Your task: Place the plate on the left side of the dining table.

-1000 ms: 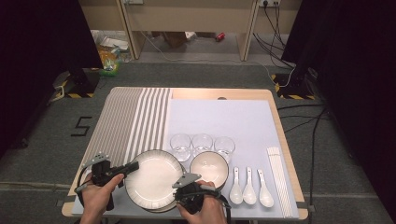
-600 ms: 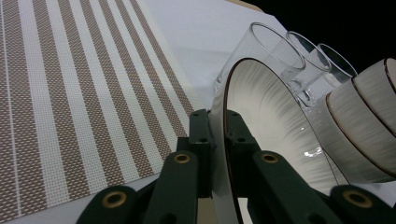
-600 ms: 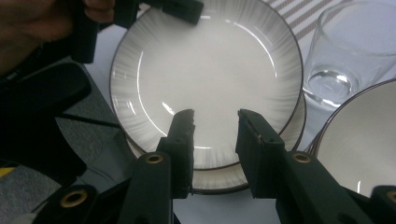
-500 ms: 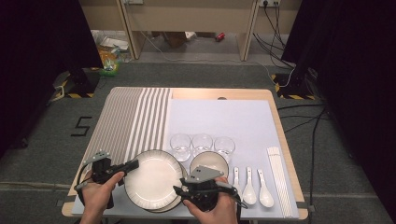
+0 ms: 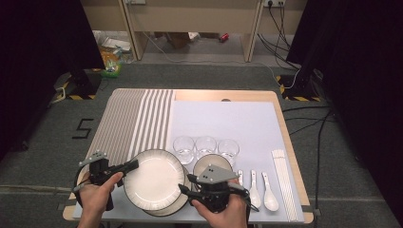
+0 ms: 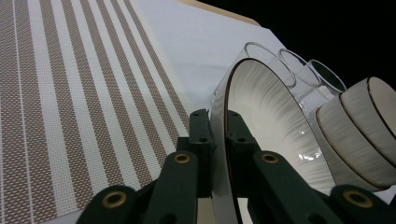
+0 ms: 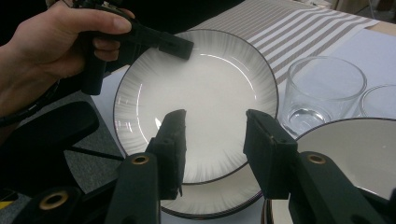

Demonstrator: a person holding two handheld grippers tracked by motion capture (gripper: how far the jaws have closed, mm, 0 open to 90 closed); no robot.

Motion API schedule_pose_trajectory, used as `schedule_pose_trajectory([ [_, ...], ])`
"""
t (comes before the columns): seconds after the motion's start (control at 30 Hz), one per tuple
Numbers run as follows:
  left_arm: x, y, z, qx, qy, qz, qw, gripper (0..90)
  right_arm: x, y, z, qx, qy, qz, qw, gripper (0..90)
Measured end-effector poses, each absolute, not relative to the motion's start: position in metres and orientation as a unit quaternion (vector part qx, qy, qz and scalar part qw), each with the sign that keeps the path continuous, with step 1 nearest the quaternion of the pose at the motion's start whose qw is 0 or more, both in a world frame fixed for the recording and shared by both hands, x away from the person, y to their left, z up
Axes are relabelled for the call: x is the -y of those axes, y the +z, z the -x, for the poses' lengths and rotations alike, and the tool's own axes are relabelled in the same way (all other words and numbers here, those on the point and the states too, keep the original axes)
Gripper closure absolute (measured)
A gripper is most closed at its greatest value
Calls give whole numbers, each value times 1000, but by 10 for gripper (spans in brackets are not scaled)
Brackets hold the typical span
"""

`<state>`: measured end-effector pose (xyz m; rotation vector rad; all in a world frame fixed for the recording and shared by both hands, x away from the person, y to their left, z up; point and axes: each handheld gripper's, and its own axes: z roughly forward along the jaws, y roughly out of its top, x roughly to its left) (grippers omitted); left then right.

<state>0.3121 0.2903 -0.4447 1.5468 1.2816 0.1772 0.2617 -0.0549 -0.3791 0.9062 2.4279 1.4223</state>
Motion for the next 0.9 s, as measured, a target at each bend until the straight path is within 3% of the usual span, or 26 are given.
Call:
schedule_pose_trajectory([
  [0.4,-293,-442,-311,-540,75,-644,538,838,63,-374,-263,-806,493,-313,96,568],
  [0.9,-300,-436,-313,-541,75,-634,547,838,89,-362,-271,-776,518,-332,134,548],
])
